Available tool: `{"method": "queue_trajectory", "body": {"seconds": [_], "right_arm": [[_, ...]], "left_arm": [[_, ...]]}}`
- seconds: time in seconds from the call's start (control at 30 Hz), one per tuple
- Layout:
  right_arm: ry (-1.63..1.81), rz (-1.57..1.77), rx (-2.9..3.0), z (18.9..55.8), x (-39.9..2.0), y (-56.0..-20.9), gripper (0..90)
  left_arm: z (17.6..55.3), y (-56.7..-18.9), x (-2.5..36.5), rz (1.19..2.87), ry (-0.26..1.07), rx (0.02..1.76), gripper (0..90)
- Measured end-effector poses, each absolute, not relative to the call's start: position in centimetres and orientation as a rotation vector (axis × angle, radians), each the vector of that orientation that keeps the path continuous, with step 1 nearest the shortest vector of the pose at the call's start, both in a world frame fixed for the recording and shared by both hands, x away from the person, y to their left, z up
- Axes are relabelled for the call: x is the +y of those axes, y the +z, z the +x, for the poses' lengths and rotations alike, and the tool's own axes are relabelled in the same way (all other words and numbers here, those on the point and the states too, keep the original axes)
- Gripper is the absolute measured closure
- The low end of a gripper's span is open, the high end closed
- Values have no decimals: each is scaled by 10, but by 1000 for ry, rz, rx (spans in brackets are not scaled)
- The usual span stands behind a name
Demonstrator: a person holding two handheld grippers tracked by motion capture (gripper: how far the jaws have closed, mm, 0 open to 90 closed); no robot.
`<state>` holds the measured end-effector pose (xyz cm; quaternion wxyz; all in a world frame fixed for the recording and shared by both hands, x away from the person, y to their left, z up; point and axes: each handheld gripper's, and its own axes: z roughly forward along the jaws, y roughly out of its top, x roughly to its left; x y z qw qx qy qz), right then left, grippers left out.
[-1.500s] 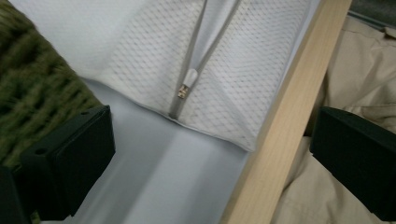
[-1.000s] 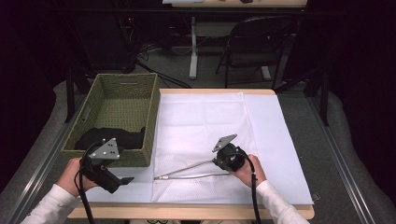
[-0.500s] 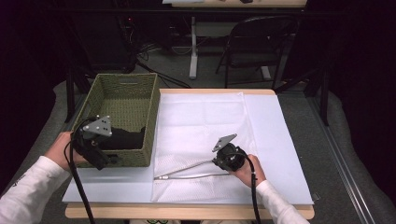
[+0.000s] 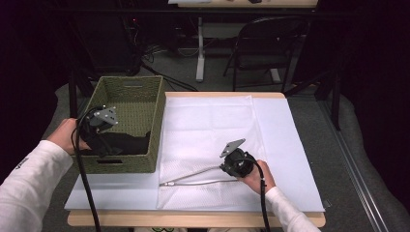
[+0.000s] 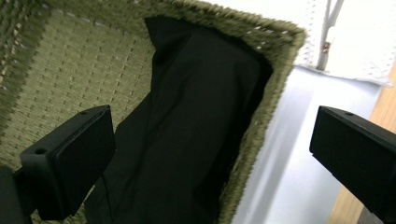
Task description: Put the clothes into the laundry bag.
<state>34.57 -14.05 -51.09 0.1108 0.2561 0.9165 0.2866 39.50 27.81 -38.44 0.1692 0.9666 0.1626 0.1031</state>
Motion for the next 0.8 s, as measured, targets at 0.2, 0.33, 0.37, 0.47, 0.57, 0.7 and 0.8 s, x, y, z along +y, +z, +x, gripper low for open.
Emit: {"method": "queue_trajectory", "body": {"seconds": [0.2, 0.33, 0.37, 0.47, 0.57, 0.7, 0.8], "right_arm": [[846, 751, 2691, 346, -141, -511, 881], [848, 754, 2692, 346, -141, -511, 881], [850, 759, 2691, 345, -141, -511, 881], [849, 758, 2690, 345, -141, -511, 881], [844, 753, 2691, 345, -141, -511, 881], [839, 746, 2689, 345, -141, -511, 881], [839, 745, 2688, 345, -141, -511, 881]], "left_arm": [[410, -394, 273, 2827, 269, 459, 2], [415, -401, 267, 2863, 239, 413, 2], [417, -403, 265, 2869, 224, 407, 2], [421, -407, 261, 2882, 210, 412, 3], [426, -412, 258, 2915, 206, 401, 4], [432, -417, 255, 2941, 191, 415, 12], [437, -423, 255, 2963, 178, 431, 11]]}}
